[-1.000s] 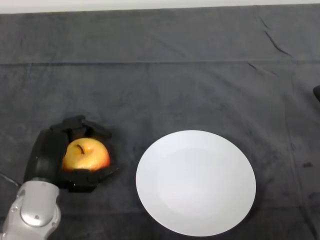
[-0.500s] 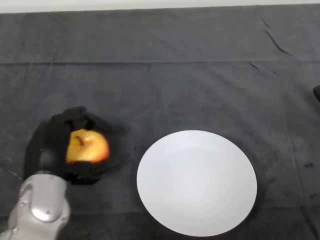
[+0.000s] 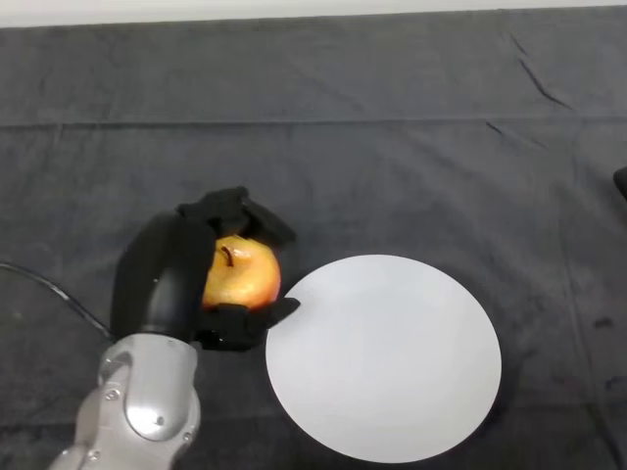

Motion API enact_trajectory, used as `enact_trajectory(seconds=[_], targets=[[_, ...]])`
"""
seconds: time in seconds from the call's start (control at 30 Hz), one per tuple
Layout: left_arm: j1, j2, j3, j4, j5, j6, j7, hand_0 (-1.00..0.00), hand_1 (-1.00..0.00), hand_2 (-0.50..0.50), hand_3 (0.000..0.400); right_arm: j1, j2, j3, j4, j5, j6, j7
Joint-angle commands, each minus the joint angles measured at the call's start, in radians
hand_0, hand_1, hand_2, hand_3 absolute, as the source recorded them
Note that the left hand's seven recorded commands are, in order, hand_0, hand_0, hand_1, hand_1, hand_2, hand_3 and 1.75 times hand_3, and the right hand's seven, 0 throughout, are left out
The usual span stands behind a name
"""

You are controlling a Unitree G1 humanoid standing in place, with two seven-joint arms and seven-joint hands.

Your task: Move the apple to the plate

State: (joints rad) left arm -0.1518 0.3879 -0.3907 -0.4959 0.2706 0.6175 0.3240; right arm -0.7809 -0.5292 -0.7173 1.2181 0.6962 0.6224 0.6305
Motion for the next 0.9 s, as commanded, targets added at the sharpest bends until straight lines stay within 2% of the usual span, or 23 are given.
enact_trajectory(seconds=[0.03,0.27,0.57,0.9], targets=[[-0.057,-0.005,-0.017,-0.050,0.041,0.014,0.021,-1.00,-1.00,0.00,0.400,0.008,-0.023,-0.0088,-0.015,0.0037,-0.003,-0.0047],[-0.078,-0.008,-0.073,-0.021,0.049,-0.014,0.035,-1.00,-1.00,0.00,0.400,0.008,-0.023,-0.0090,-0.013,0.0039,-0.003,-0.0038],[-0.120,-0.029,-0.154,0.019,0.046,-0.015,0.054,-1.00,-1.00,0.00,0.400,0.007,-0.024,-0.0090,-0.011,0.0038,-0.003,-0.0030],[-0.200,-0.076,-0.292,0.153,-0.006,-0.055,0.124,-1.00,-1.00,0.00,0.400,0.006,-0.025,-0.0089,-0.009,0.0036,-0.003,-0.0022]])
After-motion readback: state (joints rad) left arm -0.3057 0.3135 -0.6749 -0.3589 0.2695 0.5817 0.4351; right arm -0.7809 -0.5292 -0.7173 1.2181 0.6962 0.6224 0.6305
